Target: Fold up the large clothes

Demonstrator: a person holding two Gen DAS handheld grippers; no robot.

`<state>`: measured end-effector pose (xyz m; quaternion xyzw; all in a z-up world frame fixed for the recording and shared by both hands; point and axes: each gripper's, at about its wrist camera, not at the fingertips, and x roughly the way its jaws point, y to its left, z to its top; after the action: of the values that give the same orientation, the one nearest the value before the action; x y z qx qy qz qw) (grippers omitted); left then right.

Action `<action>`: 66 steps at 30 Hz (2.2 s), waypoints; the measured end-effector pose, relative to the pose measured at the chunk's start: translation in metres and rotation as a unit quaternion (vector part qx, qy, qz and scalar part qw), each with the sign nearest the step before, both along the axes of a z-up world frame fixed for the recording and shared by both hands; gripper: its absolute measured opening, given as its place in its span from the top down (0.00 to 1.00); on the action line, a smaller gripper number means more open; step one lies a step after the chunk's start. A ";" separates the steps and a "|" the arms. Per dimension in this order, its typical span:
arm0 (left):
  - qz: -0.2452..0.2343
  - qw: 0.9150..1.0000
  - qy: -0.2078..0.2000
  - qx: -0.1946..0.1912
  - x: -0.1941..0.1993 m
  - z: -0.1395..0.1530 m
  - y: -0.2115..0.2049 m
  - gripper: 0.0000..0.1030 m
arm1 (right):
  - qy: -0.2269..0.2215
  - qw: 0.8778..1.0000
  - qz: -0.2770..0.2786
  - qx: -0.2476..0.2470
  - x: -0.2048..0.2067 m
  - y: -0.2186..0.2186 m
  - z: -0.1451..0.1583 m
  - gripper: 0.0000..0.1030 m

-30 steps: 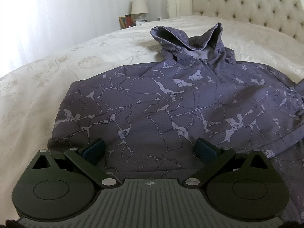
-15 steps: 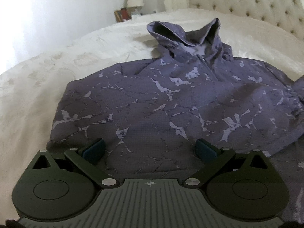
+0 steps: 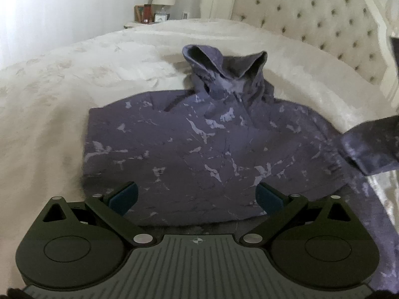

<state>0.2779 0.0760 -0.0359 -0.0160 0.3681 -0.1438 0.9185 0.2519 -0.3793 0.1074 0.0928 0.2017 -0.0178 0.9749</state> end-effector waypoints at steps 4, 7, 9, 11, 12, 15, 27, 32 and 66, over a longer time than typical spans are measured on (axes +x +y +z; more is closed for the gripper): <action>-0.001 1.000 -0.008 -0.019 -0.008 0.006 0.021 0.01 | -0.005 0.997 0.078 -0.014 0.013 0.069 -0.008 0.88; 0.009 0.999 -0.007 -0.031 -0.013 0.010 0.038 0.01 | 0.001 0.992 0.127 -0.015 0.023 0.110 -0.024 0.88; 0.017 0.999 -0.004 -0.045 -0.015 0.012 0.051 0.01 | 0.011 0.987 0.157 -0.015 0.031 0.138 -0.037 0.88; 0.029 0.998 0.001 -0.064 -0.018 0.013 0.065 0.01 | 0.027 0.982 0.184 -0.015 0.038 0.164 -0.056 0.88; 0.034 0.997 0.004 -0.074 -0.018 0.013 0.071 0.01 | 0.034 0.980 0.195 -0.020 0.042 0.176 -0.064 0.88; 0.047 0.994 0.013 -0.101 -0.019 0.013 0.087 0.01 | 0.054 0.973 0.222 -0.026 0.037 0.208 -0.092 0.88; 0.029 0.979 0.052 -0.195 -0.002 0.004 0.082 0.01 | 0.104 0.957 0.260 -0.082 0.002 0.265 -0.177 0.84; 0.019 0.971 0.086 -0.220 0.014 -0.012 0.054 0.01 | 0.123 0.953 0.264 -0.089 -0.005 0.263 -0.197 0.44; 0.006 0.985 0.011 -0.171 0.034 0.034 0.034 0.91 | 0.065 0.987 0.146 -0.027 -0.044 0.120 -0.180 0.39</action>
<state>0.3117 0.1098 -0.0020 -0.1763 0.3484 -0.1992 0.8988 0.2077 -0.2597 -0.0723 0.0348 0.2752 0.1135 0.9540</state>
